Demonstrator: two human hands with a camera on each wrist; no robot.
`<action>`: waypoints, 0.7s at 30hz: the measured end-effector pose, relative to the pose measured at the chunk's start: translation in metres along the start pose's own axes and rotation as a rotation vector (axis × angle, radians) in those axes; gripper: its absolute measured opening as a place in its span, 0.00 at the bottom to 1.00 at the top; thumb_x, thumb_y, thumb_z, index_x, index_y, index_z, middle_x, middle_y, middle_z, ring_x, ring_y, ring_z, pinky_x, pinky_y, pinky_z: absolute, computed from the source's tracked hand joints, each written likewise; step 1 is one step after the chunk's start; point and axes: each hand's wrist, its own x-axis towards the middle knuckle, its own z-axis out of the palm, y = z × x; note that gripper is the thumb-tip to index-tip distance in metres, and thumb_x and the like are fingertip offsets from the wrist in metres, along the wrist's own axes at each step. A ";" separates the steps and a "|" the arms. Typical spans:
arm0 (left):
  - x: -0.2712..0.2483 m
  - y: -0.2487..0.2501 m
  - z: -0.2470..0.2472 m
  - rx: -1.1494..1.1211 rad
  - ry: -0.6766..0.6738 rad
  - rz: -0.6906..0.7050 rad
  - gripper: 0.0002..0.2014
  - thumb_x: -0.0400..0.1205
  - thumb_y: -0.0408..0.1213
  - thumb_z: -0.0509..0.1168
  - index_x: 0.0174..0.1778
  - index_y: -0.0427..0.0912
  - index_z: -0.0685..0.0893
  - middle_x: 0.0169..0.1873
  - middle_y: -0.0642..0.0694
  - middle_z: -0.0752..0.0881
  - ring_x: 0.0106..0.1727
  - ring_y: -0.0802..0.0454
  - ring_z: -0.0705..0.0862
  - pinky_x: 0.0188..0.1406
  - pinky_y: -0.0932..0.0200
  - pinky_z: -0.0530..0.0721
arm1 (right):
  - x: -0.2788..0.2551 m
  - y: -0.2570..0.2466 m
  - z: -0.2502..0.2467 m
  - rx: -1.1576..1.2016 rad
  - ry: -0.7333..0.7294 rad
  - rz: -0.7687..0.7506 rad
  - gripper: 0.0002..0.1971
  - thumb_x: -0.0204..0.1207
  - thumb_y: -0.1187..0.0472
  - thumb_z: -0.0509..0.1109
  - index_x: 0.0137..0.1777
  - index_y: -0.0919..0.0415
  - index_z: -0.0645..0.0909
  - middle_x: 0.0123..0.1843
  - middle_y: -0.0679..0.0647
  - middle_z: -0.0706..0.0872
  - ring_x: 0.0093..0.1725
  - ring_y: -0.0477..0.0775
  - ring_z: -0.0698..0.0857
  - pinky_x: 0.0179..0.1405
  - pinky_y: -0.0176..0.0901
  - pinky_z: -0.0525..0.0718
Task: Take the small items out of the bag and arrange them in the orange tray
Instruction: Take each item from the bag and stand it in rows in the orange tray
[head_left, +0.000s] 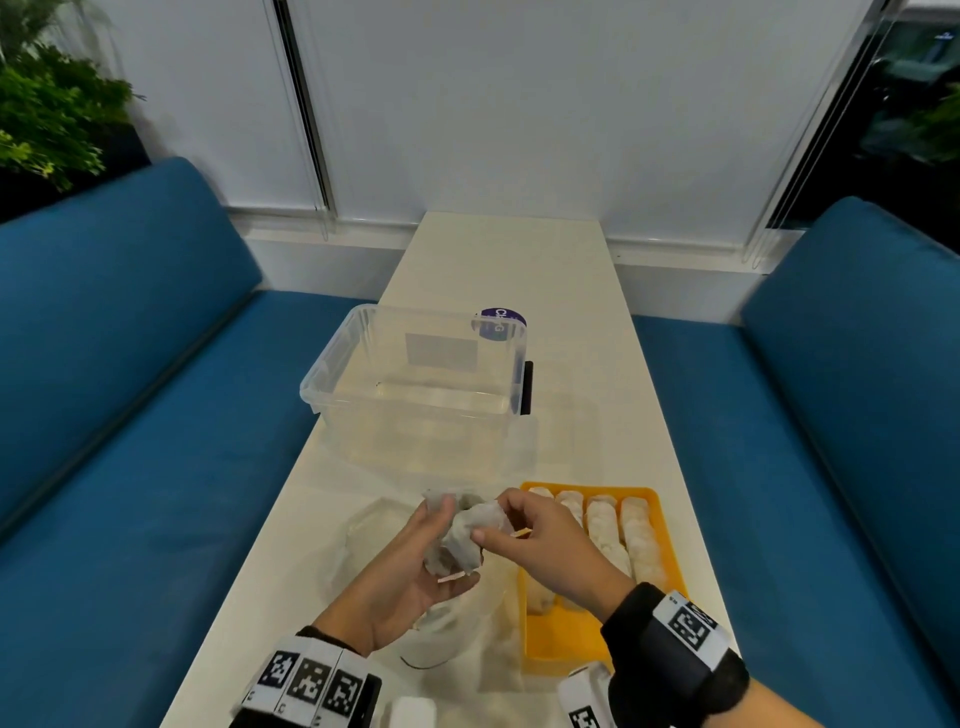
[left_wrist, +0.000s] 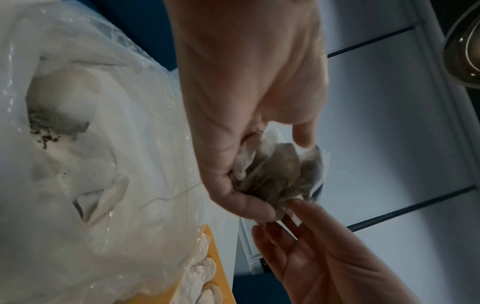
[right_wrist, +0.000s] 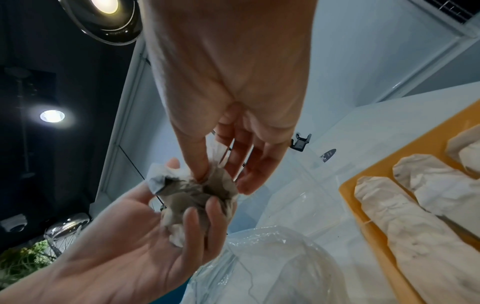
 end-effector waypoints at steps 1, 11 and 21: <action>0.000 -0.001 0.001 0.016 0.011 0.014 0.21 0.77 0.50 0.61 0.63 0.44 0.79 0.47 0.44 0.86 0.44 0.51 0.84 0.42 0.57 0.86 | 0.000 0.000 -0.001 0.026 -0.006 0.015 0.08 0.72 0.55 0.75 0.38 0.55 0.79 0.34 0.47 0.80 0.35 0.40 0.76 0.39 0.34 0.77; 0.000 -0.010 -0.006 -0.014 0.102 0.007 0.12 0.77 0.45 0.66 0.46 0.40 0.81 0.33 0.44 0.83 0.30 0.53 0.80 0.35 0.60 0.80 | -0.012 -0.010 -0.029 0.360 0.028 0.082 0.03 0.72 0.66 0.75 0.44 0.64 0.85 0.35 0.54 0.87 0.34 0.47 0.82 0.37 0.34 0.84; -0.001 -0.009 -0.013 0.103 0.104 0.045 0.11 0.68 0.36 0.75 0.41 0.39 0.80 0.32 0.46 0.83 0.26 0.56 0.79 0.23 0.65 0.76 | -0.019 0.014 -0.065 0.061 0.142 0.123 0.03 0.77 0.60 0.70 0.44 0.53 0.85 0.38 0.51 0.87 0.35 0.43 0.82 0.36 0.29 0.82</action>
